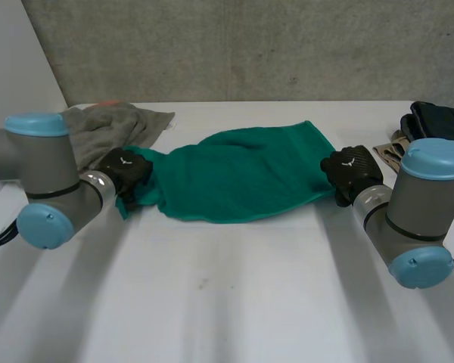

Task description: Fold the laundry.

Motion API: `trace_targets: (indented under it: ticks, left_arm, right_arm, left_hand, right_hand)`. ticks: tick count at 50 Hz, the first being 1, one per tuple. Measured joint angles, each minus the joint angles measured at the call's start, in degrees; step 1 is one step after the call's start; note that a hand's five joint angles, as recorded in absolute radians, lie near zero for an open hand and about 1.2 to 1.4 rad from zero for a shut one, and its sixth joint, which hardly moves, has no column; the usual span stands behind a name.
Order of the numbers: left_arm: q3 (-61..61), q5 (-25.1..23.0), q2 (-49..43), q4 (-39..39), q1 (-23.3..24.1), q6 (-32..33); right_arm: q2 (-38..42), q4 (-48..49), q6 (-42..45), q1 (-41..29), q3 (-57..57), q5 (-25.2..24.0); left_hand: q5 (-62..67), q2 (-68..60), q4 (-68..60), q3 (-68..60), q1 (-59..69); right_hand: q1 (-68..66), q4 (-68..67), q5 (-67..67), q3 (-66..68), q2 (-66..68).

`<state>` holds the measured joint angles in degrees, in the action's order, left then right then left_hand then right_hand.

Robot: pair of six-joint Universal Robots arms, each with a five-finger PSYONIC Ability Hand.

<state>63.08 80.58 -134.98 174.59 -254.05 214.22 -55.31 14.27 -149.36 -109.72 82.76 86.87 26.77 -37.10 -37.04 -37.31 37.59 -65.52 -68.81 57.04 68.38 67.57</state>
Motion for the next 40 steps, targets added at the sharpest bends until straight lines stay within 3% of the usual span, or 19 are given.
trace_targets:
  ticks: [14,16,19,28,35,37,40]
  left_arm:
    - [-5.3,2.5,-5.6,1.8,1.7,2.7]
    - [-6.0,2.7,-6.1,1.7,1.9,3.3]
    - [-7.2,3.0,-6.8,1.2,2.4,4.7]
    - [-5.8,5.9,-0.1,-4.0,2.0,5.7]
    - [5.0,6.0,15.1,-18.4,-0.8,9.0]
    - [10.5,4.7,20.1,-26.9,-1.8,12.8]
    - [16.3,2.0,23.6,-34.8,-2.7,18.0]
  right_arm:
    - [0.1,-0.1,0.6,1.0,-0.2,0.3]
    - [0.0,-0.1,0.6,1.0,-0.3,0.3]
    - [-0.4,-0.4,0.8,1.1,-0.3,0.5]
    - [-5.9,-7.2,5.6,2.5,-0.6,1.0]
    - [-14.1,-26.3,22.3,6.7,1.5,-1.7]
    - [-16.7,-36.2,31.2,9.0,3.9,-3.3]
    - [-18.5,-43.8,38.8,11.1,6.6,-5.5]
  left_hand:
    - [0.2,-0.3,-0.2,-0.2,0.2]
    - [3.7,-3.5,-3.6,-3.3,4.0]
    - [26.3,-26.6,-26.6,-26.1,27.8]
    - [29.4,-31.3,-31.4,-30.7,28.9]
    - [29.4,-31.3,-31.4,-30.7,28.9]
    - [29.4,-31.3,-31.4,-30.7,28.9]
    - [29.4,-31.3,-31.4,-30.7,28.9]
  right_hand:
    - [0.0,0.0,0.0,0.0,0.0]
    - [0.0,0.0,0.0,0.0,0.0]
    - [0.0,0.0,0.0,0.0,0.0]
    - [0.0,0.0,0.0,0.0,0.0]
    - [0.0,0.0,0.0,0.0,0.0]
    - [0.0,0.0,0.0,0.0,0.0]
    - [0.0,0.0,0.0,0.0,0.0]
